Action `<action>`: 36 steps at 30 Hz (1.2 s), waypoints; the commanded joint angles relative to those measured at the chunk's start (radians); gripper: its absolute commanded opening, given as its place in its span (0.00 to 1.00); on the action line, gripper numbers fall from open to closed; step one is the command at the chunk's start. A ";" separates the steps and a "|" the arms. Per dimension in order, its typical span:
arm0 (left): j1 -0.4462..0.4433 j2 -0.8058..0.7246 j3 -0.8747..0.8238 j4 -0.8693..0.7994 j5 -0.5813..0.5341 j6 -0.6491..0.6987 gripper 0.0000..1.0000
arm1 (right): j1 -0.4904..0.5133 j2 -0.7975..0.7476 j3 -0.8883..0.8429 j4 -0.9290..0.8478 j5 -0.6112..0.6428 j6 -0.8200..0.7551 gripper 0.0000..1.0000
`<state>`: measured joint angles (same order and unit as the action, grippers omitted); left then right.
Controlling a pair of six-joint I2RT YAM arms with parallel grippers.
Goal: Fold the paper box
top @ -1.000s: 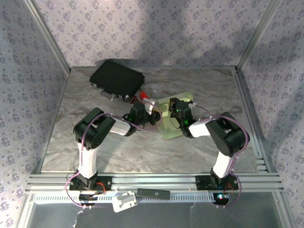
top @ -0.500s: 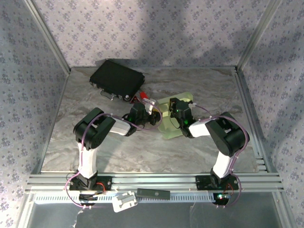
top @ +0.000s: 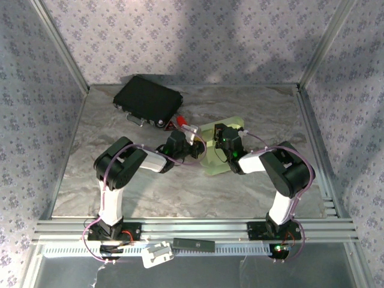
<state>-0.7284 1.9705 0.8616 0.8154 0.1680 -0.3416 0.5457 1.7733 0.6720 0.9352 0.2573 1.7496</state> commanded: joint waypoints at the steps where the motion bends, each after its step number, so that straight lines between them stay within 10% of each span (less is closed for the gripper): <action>1: -0.024 0.004 0.037 0.041 -0.057 0.012 0.29 | 0.022 0.024 -0.017 -0.026 -0.015 0.036 0.00; 24: -0.147 0.056 0.044 0.114 -0.500 0.031 0.22 | 0.064 0.031 -0.046 -0.016 0.044 0.165 0.00; 36: -0.152 0.059 0.036 0.142 -0.479 0.042 0.07 | 0.068 0.020 -0.047 -0.049 0.045 0.191 0.00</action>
<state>-0.8776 2.0182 0.8719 0.8753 -0.3260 -0.3138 0.5846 1.7901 0.6525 0.9871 0.3447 1.8977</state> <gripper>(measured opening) 0.064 0.051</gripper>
